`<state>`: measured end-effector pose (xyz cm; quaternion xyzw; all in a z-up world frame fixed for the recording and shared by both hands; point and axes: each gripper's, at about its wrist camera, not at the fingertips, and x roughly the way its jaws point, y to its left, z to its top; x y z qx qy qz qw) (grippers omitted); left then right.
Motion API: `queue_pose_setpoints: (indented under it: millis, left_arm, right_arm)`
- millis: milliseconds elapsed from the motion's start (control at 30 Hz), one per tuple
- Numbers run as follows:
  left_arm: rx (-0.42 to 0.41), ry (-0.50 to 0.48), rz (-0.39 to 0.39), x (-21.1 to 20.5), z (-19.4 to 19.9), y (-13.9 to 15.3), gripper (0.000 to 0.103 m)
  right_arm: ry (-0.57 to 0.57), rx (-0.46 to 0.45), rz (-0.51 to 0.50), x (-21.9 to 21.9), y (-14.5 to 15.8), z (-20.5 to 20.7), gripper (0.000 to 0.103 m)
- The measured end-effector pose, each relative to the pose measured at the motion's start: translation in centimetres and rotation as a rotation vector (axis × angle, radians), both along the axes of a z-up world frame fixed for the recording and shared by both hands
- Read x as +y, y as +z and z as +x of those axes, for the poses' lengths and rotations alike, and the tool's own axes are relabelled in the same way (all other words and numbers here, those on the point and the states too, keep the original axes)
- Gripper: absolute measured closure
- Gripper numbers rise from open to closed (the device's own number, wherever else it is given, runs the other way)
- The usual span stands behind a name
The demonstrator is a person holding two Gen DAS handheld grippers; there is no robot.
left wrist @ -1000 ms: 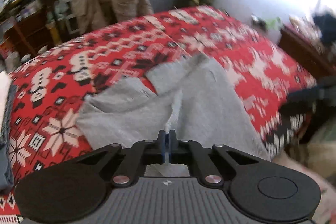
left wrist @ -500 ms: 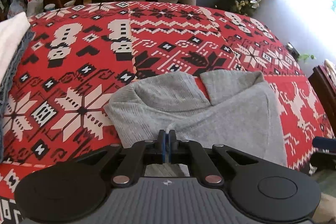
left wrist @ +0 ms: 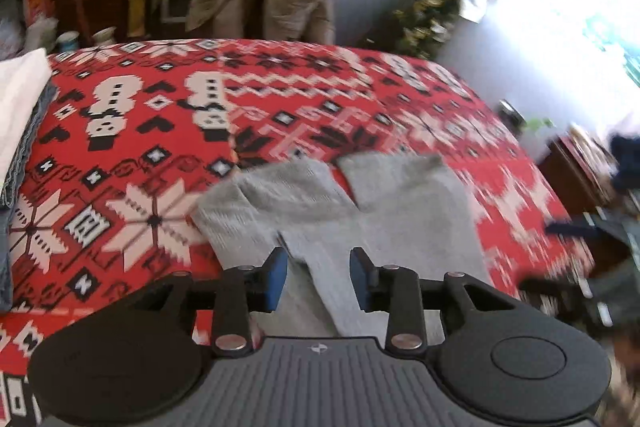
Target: Fold clothes
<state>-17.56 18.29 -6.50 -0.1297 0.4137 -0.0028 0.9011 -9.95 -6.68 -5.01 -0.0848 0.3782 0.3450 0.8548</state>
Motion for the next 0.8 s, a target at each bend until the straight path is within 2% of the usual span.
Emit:
queue_pose_setpoints:
  millis: [233,300,367,467,633,733,800]
  left_arm:
    - [0.041,-0.18,0.142,-4.5,-3.4,-2.1,0.07]
    - [0.05,-0.211,0.19,-5.5,-3.6,-3.1,0.078]
    - [0.043,-0.225,0.274,-6.4,-3.5,-3.9,0.09]
    - [-0.008,-0.26,0.36,-7.5,-3.6,-4.3,0.09]
    - [-0.05,-0.331,0.376,-8.6,-3.6,-4.4,0.09]
    - [-0.047,-0.329,0.404,-8.9,-3.6,-4.6,0.101]
    - [-0.07,-0.323,0.393,-8.7,-3.9,-4.0,0.101]
  right_arm:
    - [-0.008,0.013,0.043,-1.7,-0.1,-0.5,0.001]
    - [-0.014,0.019,0.035,-1.9,-0.3,-0.7,0.001]
    - [-0.017,0.035,0.04,-2.2,-0.3,-1.0,0.001]
    - [-0.012,0.043,0.047,-2.5,-0.2,-1.6,0.001]
    - [-0.017,0.068,0.058,-3.1,-0.2,-2.4,0.001]
    - [-0.024,0.076,0.064,-3.5,-0.1,-2.6,0.001]
    - [-0.027,0.074,0.063,-3.6,0.0,-2.6,0.001]
